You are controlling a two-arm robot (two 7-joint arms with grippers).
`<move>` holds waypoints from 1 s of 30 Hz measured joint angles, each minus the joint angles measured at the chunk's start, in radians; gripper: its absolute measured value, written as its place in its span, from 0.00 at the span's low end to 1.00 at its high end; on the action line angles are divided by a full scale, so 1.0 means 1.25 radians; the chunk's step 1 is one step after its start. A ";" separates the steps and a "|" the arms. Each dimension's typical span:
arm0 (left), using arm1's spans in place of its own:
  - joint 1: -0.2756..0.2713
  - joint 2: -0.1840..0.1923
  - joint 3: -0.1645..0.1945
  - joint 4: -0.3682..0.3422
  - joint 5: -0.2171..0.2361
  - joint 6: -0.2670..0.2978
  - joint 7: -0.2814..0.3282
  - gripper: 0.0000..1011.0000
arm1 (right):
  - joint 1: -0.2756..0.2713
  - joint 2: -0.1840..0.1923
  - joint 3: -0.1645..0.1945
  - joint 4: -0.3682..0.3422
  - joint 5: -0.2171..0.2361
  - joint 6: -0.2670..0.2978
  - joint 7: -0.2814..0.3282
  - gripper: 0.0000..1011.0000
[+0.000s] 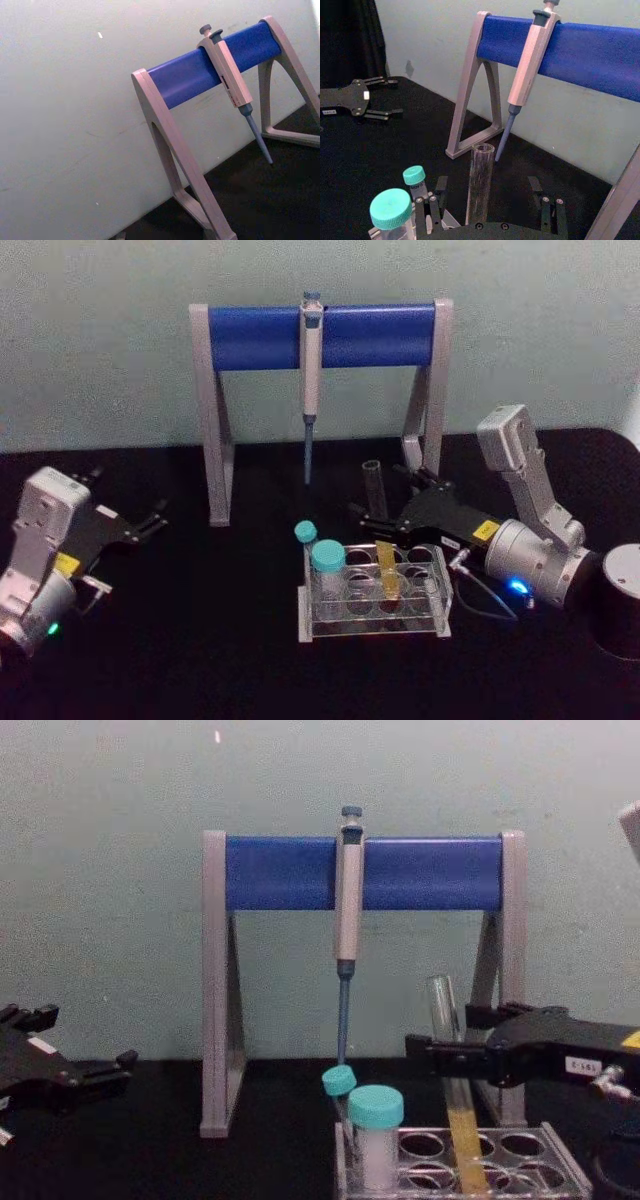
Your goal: Pick up the test tube from the test tube rack, shake it, then place it back into the test tube rack.
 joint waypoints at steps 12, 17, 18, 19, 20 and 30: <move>0.000 0.000 0.000 0.000 0.000 0.000 0.000 0.99 | 0.004 -0.003 -0.002 0.009 -0.003 0.003 0.016 0.99; 0.000 0.000 0.000 0.000 0.000 0.000 0.000 0.99 | 0.004 -0.003 -0.002 0.009 -0.003 0.003 0.016 0.99; 0.000 0.000 0.000 0.000 0.000 0.000 0.000 0.99 | 0.004 -0.003 -0.001 0.009 -0.003 0.003 0.016 0.99; 0.000 0.000 0.000 0.000 0.000 0.000 0.000 0.99 | 0.004 -0.003 -0.001 0.008 -0.003 0.003 0.016 0.99; 0.000 0.000 0.000 0.000 0.000 0.000 0.000 0.99 | 0.004 -0.004 -0.001 0.008 -0.003 0.003 0.016 0.99; 0.000 0.000 0.000 0.000 0.000 0.000 0.000 0.99 | 0.004 -0.004 -0.001 0.008 -0.003 0.003 0.015 0.93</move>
